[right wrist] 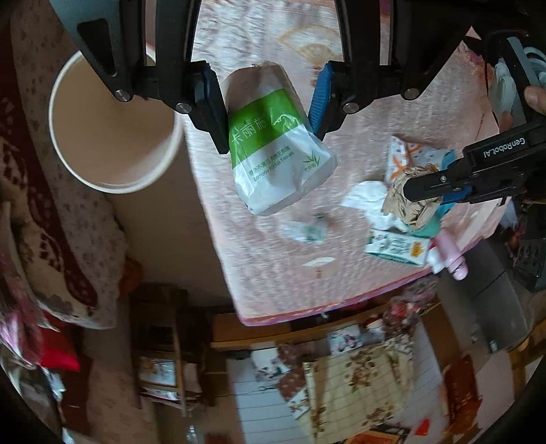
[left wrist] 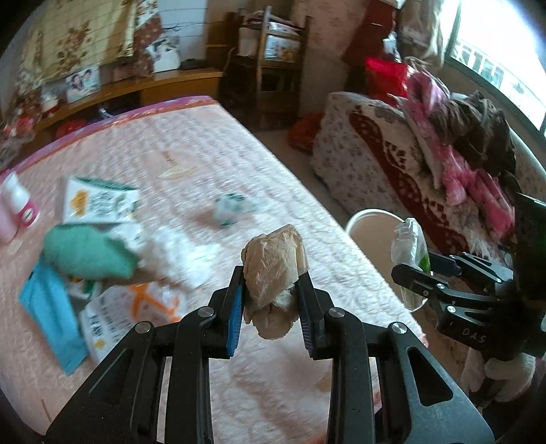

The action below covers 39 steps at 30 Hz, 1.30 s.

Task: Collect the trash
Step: 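Carry both items over the white bucket and open both tools to drop them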

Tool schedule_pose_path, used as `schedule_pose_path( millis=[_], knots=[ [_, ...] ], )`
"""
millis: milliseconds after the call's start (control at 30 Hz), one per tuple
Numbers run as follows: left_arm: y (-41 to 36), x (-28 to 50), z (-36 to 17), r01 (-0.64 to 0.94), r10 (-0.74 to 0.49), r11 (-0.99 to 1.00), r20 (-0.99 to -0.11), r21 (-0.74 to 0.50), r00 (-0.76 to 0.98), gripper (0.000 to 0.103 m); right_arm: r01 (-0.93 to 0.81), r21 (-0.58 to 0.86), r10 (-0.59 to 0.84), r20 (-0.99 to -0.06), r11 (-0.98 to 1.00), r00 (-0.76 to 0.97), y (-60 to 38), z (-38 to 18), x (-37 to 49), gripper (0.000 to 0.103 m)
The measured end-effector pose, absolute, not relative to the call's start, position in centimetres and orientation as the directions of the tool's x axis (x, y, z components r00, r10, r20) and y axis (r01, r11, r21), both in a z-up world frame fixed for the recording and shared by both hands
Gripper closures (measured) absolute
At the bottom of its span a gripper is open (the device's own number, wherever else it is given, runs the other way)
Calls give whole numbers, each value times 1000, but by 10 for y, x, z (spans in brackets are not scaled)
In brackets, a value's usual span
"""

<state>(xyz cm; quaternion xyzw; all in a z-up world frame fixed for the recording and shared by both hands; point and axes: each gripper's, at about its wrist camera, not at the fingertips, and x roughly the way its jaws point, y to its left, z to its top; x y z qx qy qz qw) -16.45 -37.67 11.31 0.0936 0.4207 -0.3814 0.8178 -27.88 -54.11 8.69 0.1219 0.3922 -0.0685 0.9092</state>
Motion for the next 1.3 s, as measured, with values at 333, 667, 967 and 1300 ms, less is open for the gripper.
schedule_pose_path(
  millis=[333,667,967,1300],
  knots=[
    [-441,-177,107,764,-590,612,-762,-206,267,77,356,165,-125,-736,920,665,-597,81,-308,61],
    [-510,-193,90,797,-622,536,-769,-278,150,76,514,154,-226,-767,844,601,-661,62,-340,61],
    [-548,-200,80,809,-643,501,-758,-308,110,76,598,167,-254,-793,784,554,-699,42,-350,61],
    [-552,-196,74,789,-696,481,-714,-381,79,37,649,159,-317,-771,744,552,-713,41,-356,25]
  ],
)
